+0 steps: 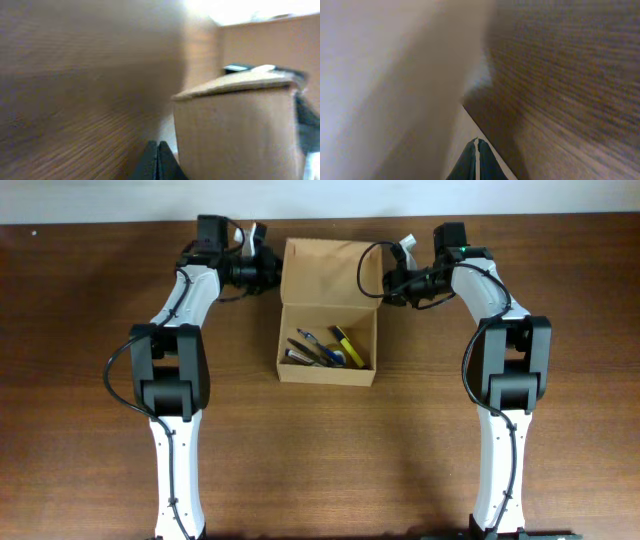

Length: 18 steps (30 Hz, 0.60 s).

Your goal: Pack container

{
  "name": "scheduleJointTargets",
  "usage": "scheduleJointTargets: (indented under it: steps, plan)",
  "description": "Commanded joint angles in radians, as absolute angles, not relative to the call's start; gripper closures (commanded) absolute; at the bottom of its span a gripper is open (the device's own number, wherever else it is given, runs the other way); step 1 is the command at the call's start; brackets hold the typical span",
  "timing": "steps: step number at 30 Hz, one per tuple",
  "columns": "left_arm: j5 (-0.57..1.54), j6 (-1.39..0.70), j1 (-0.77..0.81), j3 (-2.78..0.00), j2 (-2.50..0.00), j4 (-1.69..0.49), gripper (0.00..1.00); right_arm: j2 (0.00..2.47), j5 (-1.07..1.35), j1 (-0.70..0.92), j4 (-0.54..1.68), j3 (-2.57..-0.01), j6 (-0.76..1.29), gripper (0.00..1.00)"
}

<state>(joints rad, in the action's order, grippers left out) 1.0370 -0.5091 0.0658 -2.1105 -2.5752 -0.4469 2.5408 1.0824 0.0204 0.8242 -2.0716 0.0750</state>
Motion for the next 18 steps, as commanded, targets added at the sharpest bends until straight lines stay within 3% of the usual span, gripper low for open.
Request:
scheduleJointTargets:
  steps: [1, 18]
  plan:
    - [1.159, -0.606, 0.062, -2.156, -2.588, -0.393, 0.98, 2.545, 1.131, 0.025, 0.800, -2.064, 0.068, 0.96]
    - [1.210, -0.606, 0.062, -2.255, -2.588, -0.374, 0.98, 2.469, 1.230, 0.004, 0.746, -2.183, 0.024, 0.96]
